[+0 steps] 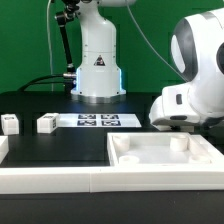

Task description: Assemble square table

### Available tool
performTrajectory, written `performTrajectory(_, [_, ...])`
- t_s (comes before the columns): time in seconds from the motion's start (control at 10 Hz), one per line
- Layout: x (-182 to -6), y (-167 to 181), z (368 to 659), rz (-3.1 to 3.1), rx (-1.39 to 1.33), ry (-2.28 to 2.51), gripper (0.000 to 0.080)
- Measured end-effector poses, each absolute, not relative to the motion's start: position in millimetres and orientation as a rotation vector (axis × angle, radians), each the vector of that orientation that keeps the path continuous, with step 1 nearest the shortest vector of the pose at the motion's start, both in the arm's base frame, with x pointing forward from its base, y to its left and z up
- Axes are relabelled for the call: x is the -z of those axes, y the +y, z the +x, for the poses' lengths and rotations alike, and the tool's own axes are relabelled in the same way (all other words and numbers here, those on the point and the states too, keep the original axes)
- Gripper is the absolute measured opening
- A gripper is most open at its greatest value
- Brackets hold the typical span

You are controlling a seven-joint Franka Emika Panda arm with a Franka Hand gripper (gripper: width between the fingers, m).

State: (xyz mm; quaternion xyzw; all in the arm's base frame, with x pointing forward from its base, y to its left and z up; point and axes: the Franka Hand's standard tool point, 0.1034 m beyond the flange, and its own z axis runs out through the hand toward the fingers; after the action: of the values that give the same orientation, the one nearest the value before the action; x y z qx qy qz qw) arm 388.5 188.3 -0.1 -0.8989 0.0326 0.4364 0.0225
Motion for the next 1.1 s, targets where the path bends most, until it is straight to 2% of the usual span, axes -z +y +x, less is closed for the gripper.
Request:
performTrajectory(0.3, [0.1, 188, 387, -2.784, -1.354, 0.101, 0.0649])
performTrajectory(0.4, [0.1, 188, 387, -2.784, -1.354, 0.101, 0.0536])
performTrajectory(0.5, [0.0, 188, 387, -2.784, -1.353, 0.101, 0.0536])
performTrajectory(0.6, [0.0, 188, 387, -2.785, -1.353, 0.1, 0.0353])
performTrajectory(0.7, [0.0, 188, 387, -2.785, -1.353, 0.101, 0.0288])
performTrajectory(1.1, [-6.9, 185, 399, -2.784, -1.326, 0.099, 0.0288])
